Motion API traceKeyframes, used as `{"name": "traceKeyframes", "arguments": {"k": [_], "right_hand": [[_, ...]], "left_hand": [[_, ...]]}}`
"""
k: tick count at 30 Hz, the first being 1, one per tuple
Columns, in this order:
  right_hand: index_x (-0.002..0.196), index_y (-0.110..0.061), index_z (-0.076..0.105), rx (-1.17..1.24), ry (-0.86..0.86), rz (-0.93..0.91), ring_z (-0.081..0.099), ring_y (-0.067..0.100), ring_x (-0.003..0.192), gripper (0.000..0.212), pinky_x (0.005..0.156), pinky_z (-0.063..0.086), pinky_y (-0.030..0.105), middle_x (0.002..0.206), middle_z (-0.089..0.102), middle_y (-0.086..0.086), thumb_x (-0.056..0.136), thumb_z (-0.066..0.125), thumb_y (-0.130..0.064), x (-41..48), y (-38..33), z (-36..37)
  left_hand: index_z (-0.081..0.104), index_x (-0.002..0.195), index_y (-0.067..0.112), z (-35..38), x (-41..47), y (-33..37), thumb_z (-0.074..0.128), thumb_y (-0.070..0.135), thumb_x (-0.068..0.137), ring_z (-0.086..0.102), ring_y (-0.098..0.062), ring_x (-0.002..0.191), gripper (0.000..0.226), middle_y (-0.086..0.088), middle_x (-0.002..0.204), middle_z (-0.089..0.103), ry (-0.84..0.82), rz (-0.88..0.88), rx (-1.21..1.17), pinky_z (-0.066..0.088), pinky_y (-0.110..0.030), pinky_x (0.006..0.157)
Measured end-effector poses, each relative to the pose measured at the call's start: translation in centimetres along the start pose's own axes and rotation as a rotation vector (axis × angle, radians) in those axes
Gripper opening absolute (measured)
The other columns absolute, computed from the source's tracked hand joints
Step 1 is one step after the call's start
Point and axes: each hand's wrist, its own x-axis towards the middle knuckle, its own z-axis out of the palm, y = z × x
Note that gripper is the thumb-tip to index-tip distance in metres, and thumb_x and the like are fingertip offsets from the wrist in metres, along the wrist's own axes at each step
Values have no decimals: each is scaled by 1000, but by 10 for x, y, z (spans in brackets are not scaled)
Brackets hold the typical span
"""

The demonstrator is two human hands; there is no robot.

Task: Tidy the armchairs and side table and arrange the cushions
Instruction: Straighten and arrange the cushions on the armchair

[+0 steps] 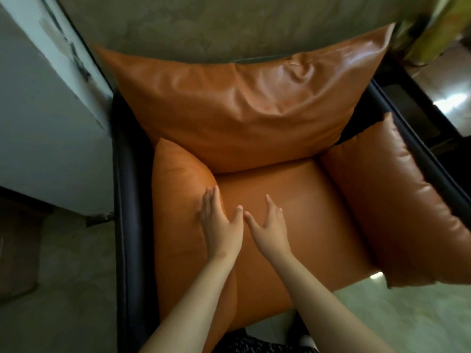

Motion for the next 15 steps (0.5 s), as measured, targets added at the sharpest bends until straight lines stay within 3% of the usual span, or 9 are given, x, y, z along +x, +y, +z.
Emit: {"name": "traceKeyframes", "arguments": {"k": [5, 15], "right_hand": [[153, -26, 14, 9, 69, 37, 6, 25, 149, 80, 120, 15, 48, 160, 18, 0, 89, 50, -59, 8, 28, -34], [153, -26, 14, -43, 240, 97, 2, 22, 149, 79, 121, 12, 43, 161, 15, -1, 90, 56, -51, 19, 110, -126]], "left_hand": [[16, 152, 28, 40, -11, 22, 54, 37, 95, 9, -11, 147, 69, 9, 160, 10, -183, 37, -11, 19, -38, 120], [17, 152, 28, 140, -47, 75, 55, 35, 95, 9, -10, 147, 69, 9, 160, 10, -458, 103, 31, 16, -31, 117]]}}
